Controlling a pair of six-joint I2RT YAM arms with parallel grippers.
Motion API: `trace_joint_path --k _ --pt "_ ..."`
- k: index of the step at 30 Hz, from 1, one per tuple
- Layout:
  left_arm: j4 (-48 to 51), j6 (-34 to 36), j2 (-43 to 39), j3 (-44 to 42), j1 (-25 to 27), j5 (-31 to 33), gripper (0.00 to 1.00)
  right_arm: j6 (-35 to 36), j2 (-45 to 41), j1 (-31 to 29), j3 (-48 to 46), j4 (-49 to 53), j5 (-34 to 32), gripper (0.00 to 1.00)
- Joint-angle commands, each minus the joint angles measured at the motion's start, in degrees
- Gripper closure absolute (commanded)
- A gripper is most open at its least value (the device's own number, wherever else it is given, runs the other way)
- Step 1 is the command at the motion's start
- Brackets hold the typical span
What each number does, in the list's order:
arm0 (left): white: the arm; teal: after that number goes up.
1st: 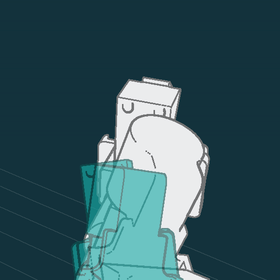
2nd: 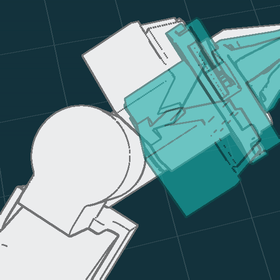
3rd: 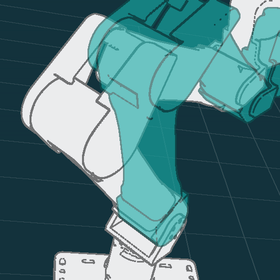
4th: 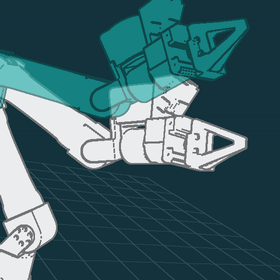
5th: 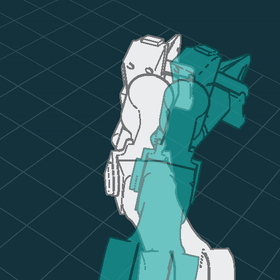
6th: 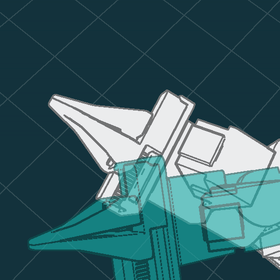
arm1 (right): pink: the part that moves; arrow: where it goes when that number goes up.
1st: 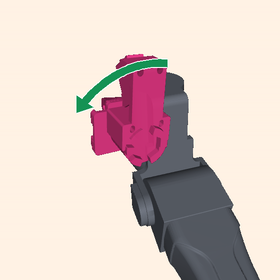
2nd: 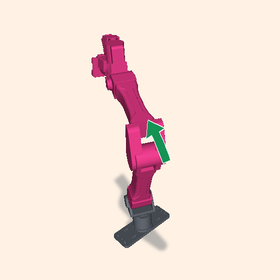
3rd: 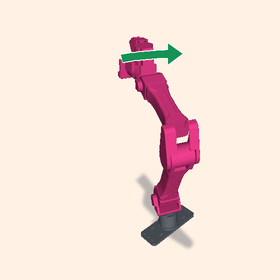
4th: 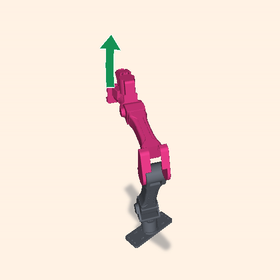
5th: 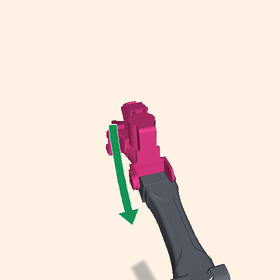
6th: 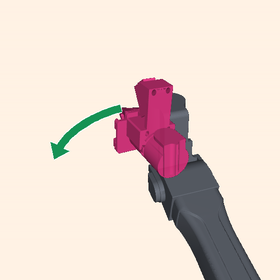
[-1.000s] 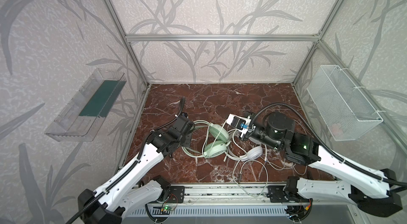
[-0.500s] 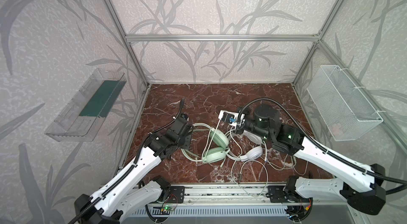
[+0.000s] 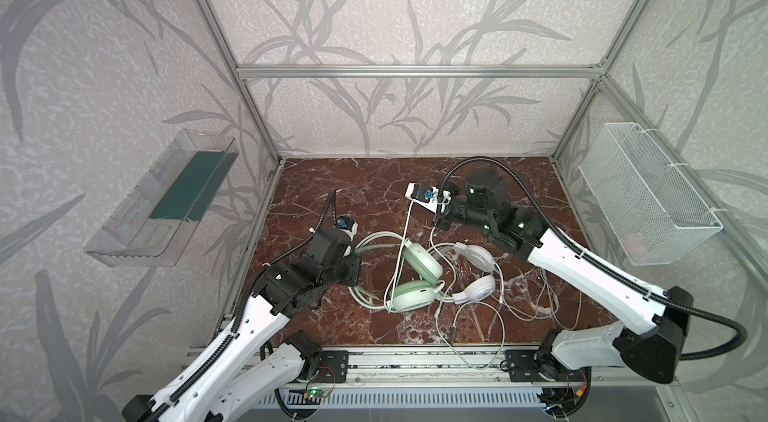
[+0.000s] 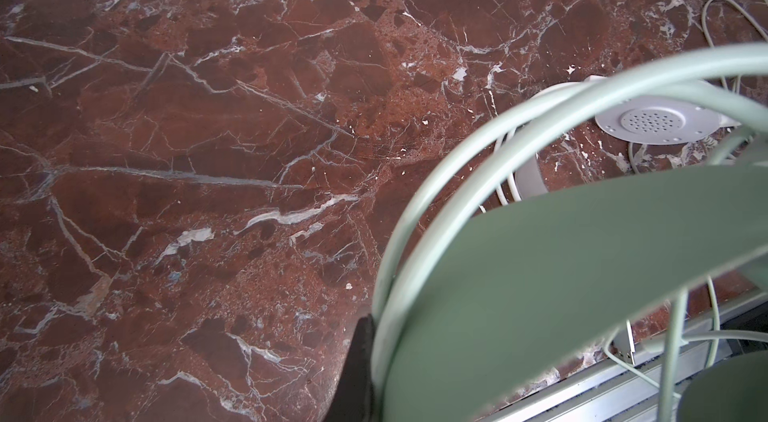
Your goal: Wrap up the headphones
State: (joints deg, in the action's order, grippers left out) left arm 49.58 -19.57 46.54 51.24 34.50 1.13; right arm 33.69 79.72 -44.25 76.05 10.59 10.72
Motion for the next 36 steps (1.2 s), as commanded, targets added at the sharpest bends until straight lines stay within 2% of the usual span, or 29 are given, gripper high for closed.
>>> trace_joint_path --k 1,6,13,18,25,34,36 --pt "-1.2 0.2 -1.9 0.5 0.4 -3.3 1.00 -3.0 2.4 2.5 2.5 -1.9 1.4 0.92" --pt "-0.4 -2.0 -2.3 2.9 0.4 -4.4 1.00 -5.1 4.7 3.4 2.7 -2.5 2.6 0.89" --pt "-2.0 -7.3 -4.0 5.2 0.4 -7.0 1.00 -9.0 5.8 4.3 -0.1 -4.3 2.7 0.66" --pt "-1.3 -11.1 -4.2 8.7 0.4 -5.6 1.00 -13.0 5.9 4.7 -5.0 -8.5 2.9 0.59" --pt "2.3 -17.3 -2.2 16.1 0.4 -4.8 1.00 -20.5 7.3 5.3 -11.0 -15.6 5.5 0.40" --pt "3.8 -22.5 -1.8 20.7 0.3 -3.5 1.00 -29.1 8.4 5.3 -15.7 -21.5 4.8 0.29" --pt "4.3 -23.8 -1.9 21.4 0.3 -1.8 1.00 -31.6 7.4 5.3 -17.5 -22.6 3.4 0.19"
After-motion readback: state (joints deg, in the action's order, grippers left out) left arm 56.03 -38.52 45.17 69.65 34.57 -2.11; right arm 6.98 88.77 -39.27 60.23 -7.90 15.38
